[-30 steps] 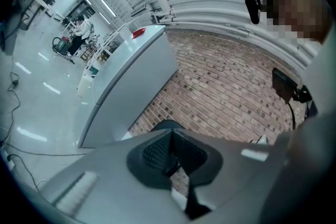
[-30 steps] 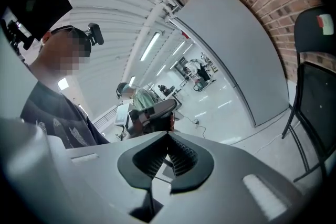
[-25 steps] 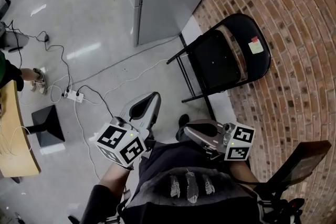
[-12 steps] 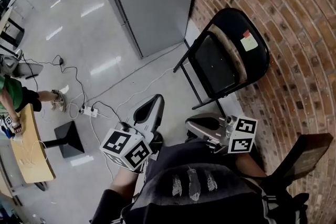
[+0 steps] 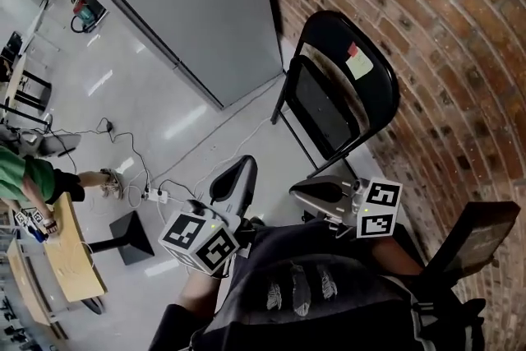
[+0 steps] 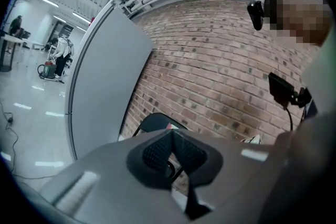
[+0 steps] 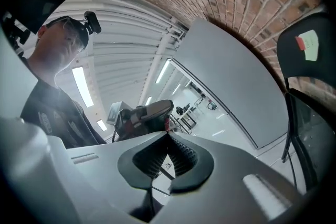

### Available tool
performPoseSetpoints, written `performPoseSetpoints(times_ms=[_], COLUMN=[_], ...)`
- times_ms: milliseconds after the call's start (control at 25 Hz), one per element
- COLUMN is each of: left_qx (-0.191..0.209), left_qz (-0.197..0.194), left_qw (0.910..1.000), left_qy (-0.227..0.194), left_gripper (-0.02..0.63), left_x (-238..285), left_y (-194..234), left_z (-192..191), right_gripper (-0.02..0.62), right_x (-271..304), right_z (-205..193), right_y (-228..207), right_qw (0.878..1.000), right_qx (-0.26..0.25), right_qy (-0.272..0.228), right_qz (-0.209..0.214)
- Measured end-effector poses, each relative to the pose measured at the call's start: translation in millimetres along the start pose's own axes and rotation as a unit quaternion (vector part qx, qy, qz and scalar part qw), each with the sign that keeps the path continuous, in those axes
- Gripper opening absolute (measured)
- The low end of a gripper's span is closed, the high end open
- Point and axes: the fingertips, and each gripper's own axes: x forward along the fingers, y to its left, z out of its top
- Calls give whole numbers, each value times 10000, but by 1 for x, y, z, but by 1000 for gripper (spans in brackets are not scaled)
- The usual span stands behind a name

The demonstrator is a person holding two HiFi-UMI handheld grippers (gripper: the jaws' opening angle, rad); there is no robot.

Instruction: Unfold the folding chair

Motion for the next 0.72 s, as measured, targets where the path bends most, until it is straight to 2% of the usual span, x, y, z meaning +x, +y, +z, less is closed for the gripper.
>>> performPoseSetpoints(times_ms=[320, 560, 720], left_qx=[85, -31, -346], left_qz=[-6, -361, -666], left_qw=[9996, 9984, 9960], left_qy=[272, 423, 484], left_gripper=[2, 2, 2], left_x=[25, 50, 69], left_y=[-13, 6, 30], left_z=[-5, -8, -11], right_gripper=[2, 2, 2], right_x=[-21, -12, 3], right_z=[0, -5, -2], right_y=[-19, -40, -57], right_qw=[9996, 9981, 9955], right_qx=[199, 345, 343], right_qy=[-196, -137, 98], right_qz=[-66, -495, -883])
